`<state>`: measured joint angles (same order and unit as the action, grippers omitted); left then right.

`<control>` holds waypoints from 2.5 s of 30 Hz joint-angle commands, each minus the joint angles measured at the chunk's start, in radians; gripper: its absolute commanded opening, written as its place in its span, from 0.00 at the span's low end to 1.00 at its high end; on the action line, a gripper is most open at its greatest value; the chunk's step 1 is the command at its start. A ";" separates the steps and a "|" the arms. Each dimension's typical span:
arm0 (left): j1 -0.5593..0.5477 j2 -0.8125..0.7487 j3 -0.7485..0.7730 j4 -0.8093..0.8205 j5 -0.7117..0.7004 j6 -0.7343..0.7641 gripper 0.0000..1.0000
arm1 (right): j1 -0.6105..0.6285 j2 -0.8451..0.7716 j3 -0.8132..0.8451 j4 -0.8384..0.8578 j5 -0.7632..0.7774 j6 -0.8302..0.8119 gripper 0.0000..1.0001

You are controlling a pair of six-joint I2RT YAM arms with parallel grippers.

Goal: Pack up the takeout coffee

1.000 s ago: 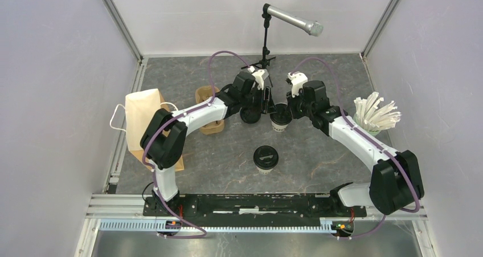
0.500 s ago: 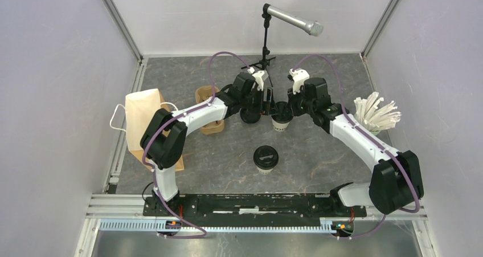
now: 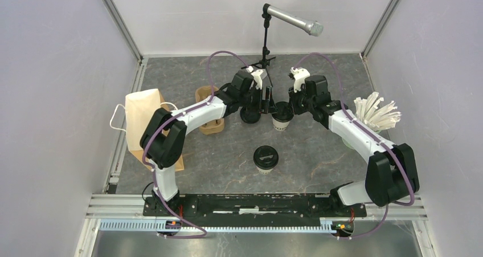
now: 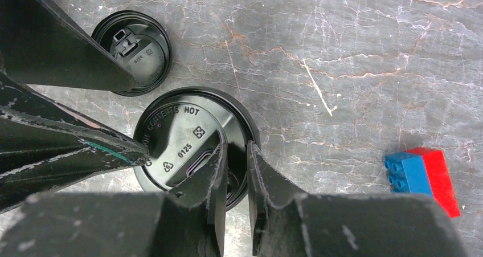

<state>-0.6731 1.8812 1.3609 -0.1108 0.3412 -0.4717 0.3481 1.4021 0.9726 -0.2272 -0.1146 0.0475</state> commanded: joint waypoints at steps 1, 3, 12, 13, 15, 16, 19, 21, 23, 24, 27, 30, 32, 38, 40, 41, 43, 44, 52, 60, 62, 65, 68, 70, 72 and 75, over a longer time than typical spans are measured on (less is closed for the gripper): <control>0.004 0.006 0.047 0.025 0.028 -0.023 0.78 | -0.008 0.005 0.038 0.033 -0.022 -0.006 0.21; 0.004 0.004 0.047 0.025 0.026 -0.021 0.78 | -0.009 -0.003 0.034 0.037 -0.022 -0.006 0.21; 0.005 -0.015 0.045 0.017 0.016 -0.021 0.78 | -0.014 -0.029 0.050 0.035 -0.045 0.008 0.20; 0.006 -0.020 0.044 0.017 0.014 -0.021 0.78 | -0.014 -0.032 0.050 0.036 -0.046 0.008 0.21; 0.005 -0.027 0.042 0.014 0.009 -0.021 0.78 | -0.014 -0.038 0.053 0.037 -0.046 0.009 0.21; 0.005 -0.031 0.042 0.014 0.008 -0.020 0.78 | -0.015 -0.036 0.055 0.037 -0.045 0.010 0.21; 0.005 -0.034 0.043 0.011 0.009 -0.020 0.79 | -0.014 -0.031 0.063 0.034 -0.047 0.009 0.21; 0.005 -0.034 0.046 0.005 0.007 -0.016 0.79 | -0.016 -0.028 0.064 0.034 -0.049 0.010 0.21; 0.005 -0.035 0.047 0.005 0.005 -0.016 0.79 | -0.018 -0.026 0.066 0.036 -0.051 0.009 0.21; 0.005 -0.033 0.046 0.003 0.004 -0.015 0.79 | -0.019 -0.024 0.068 0.037 -0.050 0.008 0.21; 0.006 -0.027 0.050 0.003 0.000 -0.013 0.79 | -0.027 -0.013 0.081 0.031 -0.052 0.005 0.21; 0.006 -0.014 0.056 0.002 0.002 -0.013 0.79 | -0.037 0.001 0.089 0.021 -0.061 0.006 0.21; 0.006 -0.006 0.059 0.000 0.005 -0.015 0.78 | -0.039 0.011 0.085 0.013 -0.065 0.006 0.21; 0.010 0.022 0.078 0.000 0.009 -0.019 0.77 | -0.057 0.033 0.067 0.020 -0.076 0.005 0.21; 0.012 0.031 0.085 0.002 0.016 -0.022 0.75 | -0.061 0.041 0.066 0.024 -0.076 0.006 0.21; 0.012 0.037 0.087 0.002 0.019 -0.023 0.74 | -0.061 0.045 0.066 0.025 -0.080 0.006 0.21; 0.012 0.043 0.092 0.002 0.025 -0.024 0.74 | -0.062 0.048 0.060 0.024 -0.083 0.005 0.21; 0.012 0.045 0.092 0.002 0.028 -0.027 0.73 | -0.063 0.048 0.053 0.025 -0.085 0.005 0.21; 0.011 0.044 0.093 -0.034 0.038 -0.042 0.70 | -0.063 0.046 0.032 0.032 -0.112 0.005 0.23; 0.012 0.064 0.106 -0.055 0.038 -0.038 0.71 | -0.062 0.045 0.019 0.032 -0.100 0.003 0.24; 0.012 0.080 0.111 -0.050 0.052 -0.044 0.71 | -0.063 0.040 0.007 0.037 -0.098 0.005 0.25; 0.012 0.096 0.110 -0.046 0.062 -0.051 0.71 | -0.064 0.033 -0.005 0.045 -0.098 0.015 0.27; 0.012 0.102 0.111 -0.045 0.066 -0.054 0.69 | -0.067 0.025 -0.010 0.050 -0.098 0.026 0.33; 0.012 0.104 0.107 -0.045 0.068 -0.058 0.68 | -0.073 0.017 -0.020 0.062 -0.106 0.037 0.36; 0.010 0.100 0.101 -0.043 0.073 -0.064 0.65 | -0.074 0.011 -0.037 0.077 -0.119 0.046 0.38; 0.005 0.083 0.078 -0.029 0.076 -0.081 0.63 | -0.075 0.010 -0.075 0.104 -0.158 0.061 0.39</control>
<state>-0.6624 1.9602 1.4475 -0.1448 0.4068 -0.5148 0.2764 1.4326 0.9501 -0.1463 -0.2192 0.0811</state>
